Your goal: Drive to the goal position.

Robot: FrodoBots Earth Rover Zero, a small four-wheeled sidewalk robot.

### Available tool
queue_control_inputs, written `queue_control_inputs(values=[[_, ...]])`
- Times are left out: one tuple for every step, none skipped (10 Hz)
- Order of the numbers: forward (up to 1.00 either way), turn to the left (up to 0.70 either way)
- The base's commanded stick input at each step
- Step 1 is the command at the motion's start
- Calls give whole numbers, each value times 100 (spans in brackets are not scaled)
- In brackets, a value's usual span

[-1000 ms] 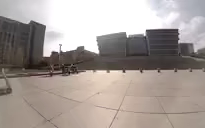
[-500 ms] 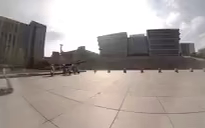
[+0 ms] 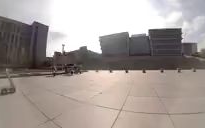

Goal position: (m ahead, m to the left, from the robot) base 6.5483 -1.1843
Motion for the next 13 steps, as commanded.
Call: queue_control_inputs(values=[[0,68],[0,50],[0,69],[0,64],[0,31],[0,69],[0,50],[0,49],[0,69],[0,70],[0,70],[51,37],[63,6]])
